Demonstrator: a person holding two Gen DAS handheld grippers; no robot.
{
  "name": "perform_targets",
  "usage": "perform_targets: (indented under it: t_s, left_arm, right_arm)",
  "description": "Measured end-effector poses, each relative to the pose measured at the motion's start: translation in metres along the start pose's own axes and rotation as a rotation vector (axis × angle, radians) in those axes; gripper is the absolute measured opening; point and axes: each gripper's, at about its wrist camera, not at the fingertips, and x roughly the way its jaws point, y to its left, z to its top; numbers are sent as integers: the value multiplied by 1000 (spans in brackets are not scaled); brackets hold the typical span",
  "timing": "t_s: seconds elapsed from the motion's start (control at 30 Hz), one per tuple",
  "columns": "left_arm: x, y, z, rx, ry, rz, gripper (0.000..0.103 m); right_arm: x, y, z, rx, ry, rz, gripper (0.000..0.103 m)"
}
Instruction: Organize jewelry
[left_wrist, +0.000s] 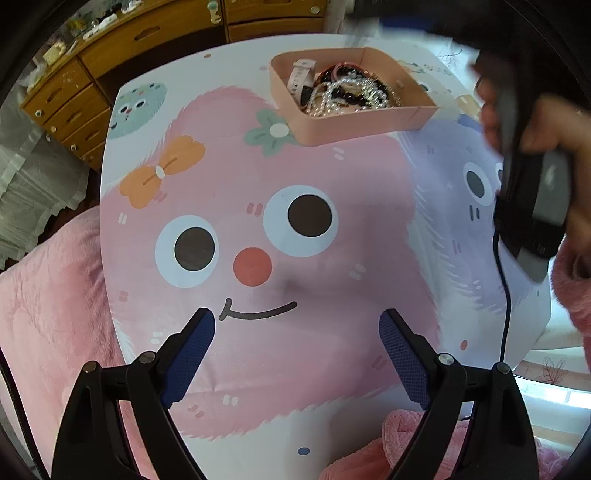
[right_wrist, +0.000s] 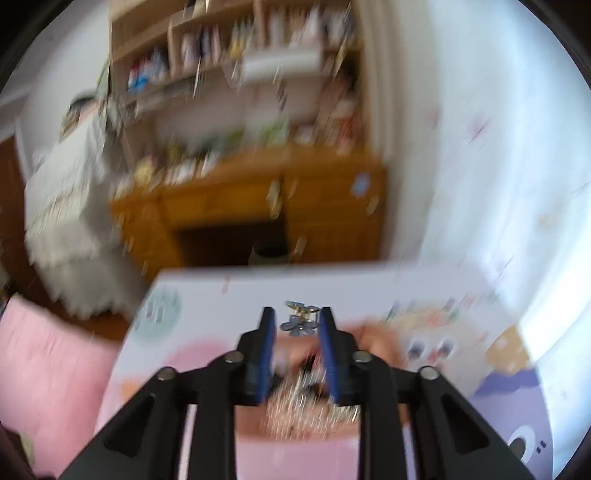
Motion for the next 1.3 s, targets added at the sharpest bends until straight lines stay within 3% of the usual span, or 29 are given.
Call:
perform_targets:
  t_s: [0.1, 0.2, 0.43, 0.63, 0.8, 0.93, 1.03, 1.3]
  left_arm:
    - [-10, -2, -4, 13, -35, 3, 89]
    - [-15, -2, -9, 13, -48, 5, 89]
    - [-30, -6, -19, 0, -97, 18, 89]
    - [-53, -13, -27, -42, -195, 24, 89]
    - [-72, -29, -42, -113, -230, -38, 89]
    - [-82, -53, -55, -141, -254, 28, 89]
    - [-89, -74, -65, -143, -280, 23, 89]
    - [-107, -129, -65, -62, -302, 80, 89]
  right_arm:
    - [-1, -4, -17, 12, 44, 18, 31]
    - [-18, -6, -31, 22, 20, 16, 47]
    - [-47, -11, -63, -1, 66, -3, 50]
    - [-79, -25, -85, -8, 118, -50, 71]
    - [-100, -42, -106, -9, 215, -60, 86]
    - [-121, -64, -136, 23, 311, -59, 89]
    - [-143, -85, -157, 87, 396, -49, 90]
    - [-205, -125, -182, 184, 433, -61, 92]
